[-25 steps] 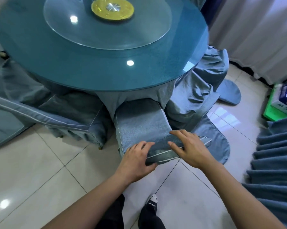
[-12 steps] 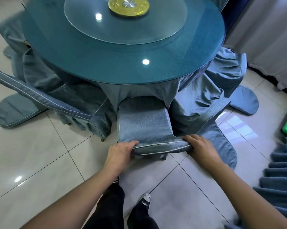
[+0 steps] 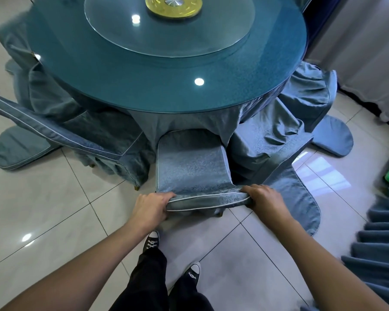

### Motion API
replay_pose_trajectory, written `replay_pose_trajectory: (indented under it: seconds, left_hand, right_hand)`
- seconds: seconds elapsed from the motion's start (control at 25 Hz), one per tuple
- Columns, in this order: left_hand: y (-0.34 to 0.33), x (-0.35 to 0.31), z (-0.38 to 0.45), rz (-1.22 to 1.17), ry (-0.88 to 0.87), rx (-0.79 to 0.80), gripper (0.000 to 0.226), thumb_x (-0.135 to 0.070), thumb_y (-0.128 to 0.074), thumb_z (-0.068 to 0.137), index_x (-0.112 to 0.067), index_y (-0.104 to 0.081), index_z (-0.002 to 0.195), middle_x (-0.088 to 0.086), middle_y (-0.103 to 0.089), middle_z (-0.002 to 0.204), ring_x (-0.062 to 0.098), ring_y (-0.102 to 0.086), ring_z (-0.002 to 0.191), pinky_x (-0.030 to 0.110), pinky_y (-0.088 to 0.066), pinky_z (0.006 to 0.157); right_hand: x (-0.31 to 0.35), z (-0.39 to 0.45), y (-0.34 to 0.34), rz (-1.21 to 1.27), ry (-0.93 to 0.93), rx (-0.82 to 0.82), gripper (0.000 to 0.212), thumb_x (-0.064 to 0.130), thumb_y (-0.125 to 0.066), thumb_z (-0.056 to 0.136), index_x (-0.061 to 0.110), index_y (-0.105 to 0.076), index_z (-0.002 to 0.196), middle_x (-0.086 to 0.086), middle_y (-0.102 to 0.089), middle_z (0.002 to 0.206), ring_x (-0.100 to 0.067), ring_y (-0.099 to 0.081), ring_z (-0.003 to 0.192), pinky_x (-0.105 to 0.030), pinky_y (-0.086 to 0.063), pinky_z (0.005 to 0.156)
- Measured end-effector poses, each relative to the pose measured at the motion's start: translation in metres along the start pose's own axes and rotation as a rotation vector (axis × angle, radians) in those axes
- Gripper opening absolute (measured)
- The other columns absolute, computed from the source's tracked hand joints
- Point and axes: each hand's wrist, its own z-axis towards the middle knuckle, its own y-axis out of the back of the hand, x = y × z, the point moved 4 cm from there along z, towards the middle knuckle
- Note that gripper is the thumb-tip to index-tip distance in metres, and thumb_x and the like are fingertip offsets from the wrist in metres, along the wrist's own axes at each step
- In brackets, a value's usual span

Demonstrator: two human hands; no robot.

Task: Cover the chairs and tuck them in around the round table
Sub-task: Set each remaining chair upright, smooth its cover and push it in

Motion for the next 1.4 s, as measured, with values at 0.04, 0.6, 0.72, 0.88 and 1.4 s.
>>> replay_pose_trajectory:
  seconds: [0.04,0.6,0.72,0.88,1.4]
  left_hand:
    - [0.003,0.001,0.003,0.021,-0.009,-0.005,0.032,-0.025,-0.067,0.086,-0.036,-0.066,0.116,-0.01,-0.074,0.107,0.021,-0.069,0.102,0.034,-0.049,0.073]
    - [0.026,0.03,-0.019,0.01,-0.129,-0.087,0.027,-0.03,-0.088,0.07,-0.029,-0.073,0.092,-0.008,-0.073,0.076,0.025,-0.071,0.07,0.031,-0.049,0.057]
    - [0.016,0.015,-0.035,-0.027,-0.119,-0.112,0.04,-0.024,-0.094,0.059,-0.033,-0.073,0.092,-0.015,-0.073,0.074,0.019,-0.071,0.066,0.026,-0.048,0.051]
    - [0.009,0.022,-0.044,-0.01,-0.072,-0.078,0.042,-0.027,-0.092,0.062,-0.036,-0.073,0.099,-0.017,-0.074,0.079,0.017,-0.072,0.07,0.026,-0.05,0.054]
    - [0.035,0.064,0.059,0.056,0.001,-0.008,0.024,-0.038,-0.075,0.082,-0.029,-0.065,0.102,-0.003,-0.073,0.092,0.028,-0.067,0.092,0.038,-0.049,0.069]
  right_hand:
    - [0.0,0.003,0.002,0.004,-0.007,-0.003,0.024,0.022,-0.067,0.088,0.026,-0.068,0.112,0.003,-0.068,0.099,-0.023,-0.061,0.096,-0.031,-0.038,0.075]
    - [0.031,-0.012,-0.016,0.076,0.12,0.056,0.02,0.028,-0.064,0.083,0.021,-0.062,0.101,0.004,-0.065,0.094,-0.023,-0.059,0.09,-0.037,-0.048,0.074]
    - [0.018,-0.013,-0.021,0.051,0.147,0.061,0.017,0.026,-0.06,0.087,0.021,-0.062,0.103,0.003,-0.065,0.097,-0.023,-0.059,0.092,-0.037,-0.047,0.076]
    - [0.022,-0.003,-0.021,0.03,0.182,0.057,0.016,0.02,-0.06,0.086,0.022,-0.063,0.101,0.004,-0.066,0.097,-0.023,-0.06,0.092,-0.038,-0.048,0.077]
    - [0.027,0.082,0.008,0.052,0.101,-0.056,0.013,0.025,-0.067,0.08,0.022,-0.06,0.09,0.003,-0.061,0.083,-0.025,-0.059,0.08,-0.034,-0.037,0.059]
